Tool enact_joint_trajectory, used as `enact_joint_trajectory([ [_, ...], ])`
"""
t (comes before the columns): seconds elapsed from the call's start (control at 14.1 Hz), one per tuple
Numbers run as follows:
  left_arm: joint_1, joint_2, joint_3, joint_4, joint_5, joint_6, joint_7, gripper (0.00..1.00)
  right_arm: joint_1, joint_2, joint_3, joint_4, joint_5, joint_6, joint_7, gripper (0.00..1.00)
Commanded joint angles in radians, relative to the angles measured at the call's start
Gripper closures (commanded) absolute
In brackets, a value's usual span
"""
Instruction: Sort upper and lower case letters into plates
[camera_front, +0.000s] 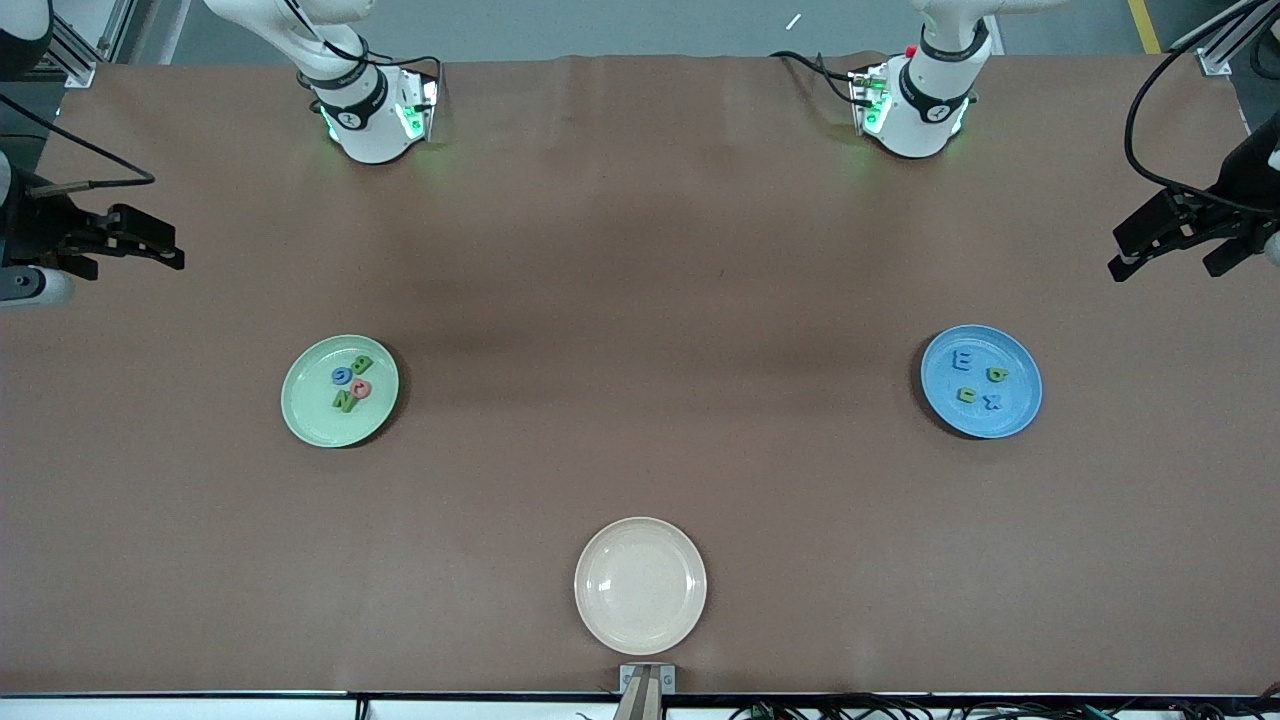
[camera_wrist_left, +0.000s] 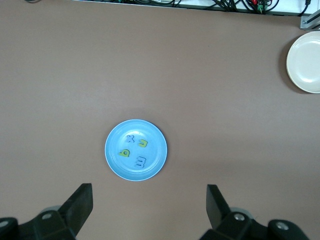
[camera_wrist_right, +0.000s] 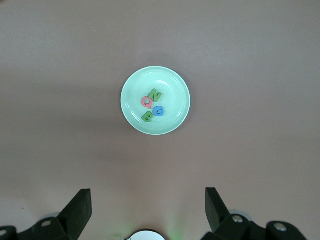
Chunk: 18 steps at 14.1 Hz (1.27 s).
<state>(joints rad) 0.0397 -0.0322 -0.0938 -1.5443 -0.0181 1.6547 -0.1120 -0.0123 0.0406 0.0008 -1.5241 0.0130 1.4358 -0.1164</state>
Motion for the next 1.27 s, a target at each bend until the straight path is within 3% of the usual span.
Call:
enact_joint_trajectory([
  [0.0, 0.002, 0.011, -0.001, 0.024, -0.005, -0.009, 0.005, 0.0, 0.009, -0.039, -0.002, -0.05, 0.008, 0.021, 0.023, 0.0],
  [0.5, 0.003, 0.009, -0.001, 0.024, -0.005, -0.009, 0.006, 0.0, 0.002, -0.05, -0.011, -0.041, 0.008, 0.031, 0.024, 0.0],
  [0.85, 0.003, 0.009, -0.001, 0.024, -0.005, -0.01, 0.006, 0.0, 0.041, -0.051, -0.071, -0.038, 0.007, 0.034, 0.023, 0.0],
  [1.2, 0.002, 0.009, -0.003, 0.024, -0.003, -0.009, 0.006, 0.0, 0.028, -0.056, -0.053, -0.038, 0.002, 0.034, 0.021, 0.0],
])
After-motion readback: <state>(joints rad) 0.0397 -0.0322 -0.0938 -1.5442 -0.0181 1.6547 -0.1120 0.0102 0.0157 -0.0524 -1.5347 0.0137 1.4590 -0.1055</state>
